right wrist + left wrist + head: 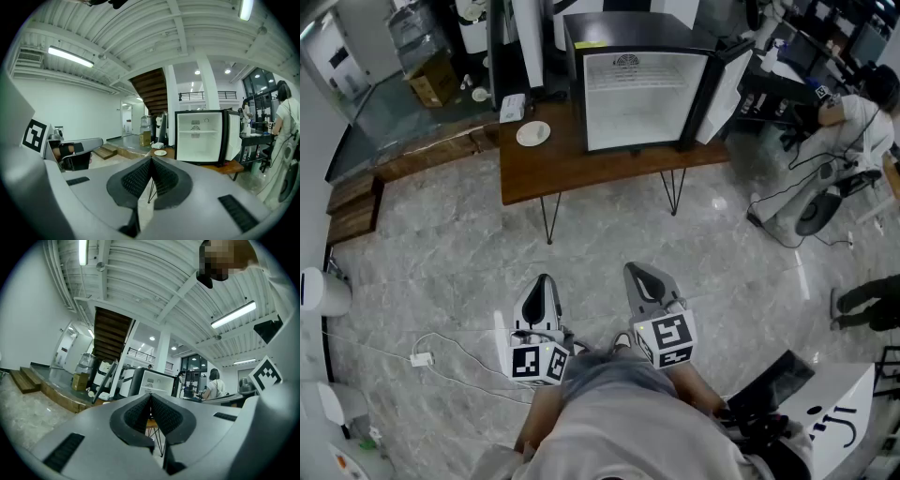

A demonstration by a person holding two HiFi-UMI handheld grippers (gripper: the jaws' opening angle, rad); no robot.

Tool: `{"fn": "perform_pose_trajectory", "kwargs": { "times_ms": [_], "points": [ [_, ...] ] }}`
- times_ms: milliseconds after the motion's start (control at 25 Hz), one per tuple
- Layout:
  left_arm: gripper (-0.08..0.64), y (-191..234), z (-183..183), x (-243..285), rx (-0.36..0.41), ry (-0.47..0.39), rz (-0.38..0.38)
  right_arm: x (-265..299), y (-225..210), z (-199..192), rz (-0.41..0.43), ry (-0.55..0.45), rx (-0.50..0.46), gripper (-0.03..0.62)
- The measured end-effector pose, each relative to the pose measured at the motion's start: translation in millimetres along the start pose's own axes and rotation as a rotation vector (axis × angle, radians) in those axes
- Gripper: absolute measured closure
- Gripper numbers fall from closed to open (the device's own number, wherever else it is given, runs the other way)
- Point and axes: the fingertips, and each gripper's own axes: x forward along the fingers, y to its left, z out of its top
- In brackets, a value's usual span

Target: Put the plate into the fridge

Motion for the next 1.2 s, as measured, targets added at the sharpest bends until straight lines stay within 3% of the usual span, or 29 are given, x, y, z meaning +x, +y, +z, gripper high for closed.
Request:
{"fn": "perform_pose_trajectory", "kwargs": {
  "times_ms": [640,880,1200],
  "points": [
    [0.541,95,14,-19,-0.041,-0.006,0.001,63,91,7,0.073,0.012,-0.012,0.575],
    [0.541,147,12,-23,-0.054,0.0,-0.001,94,118,5,0.048,-0.014,0.009,0.574],
    [0.541,210,-11,22,-0.095,0.043,0.015,172,120,-6,0.061,0.028,0.041,0.574]
  ]
}}
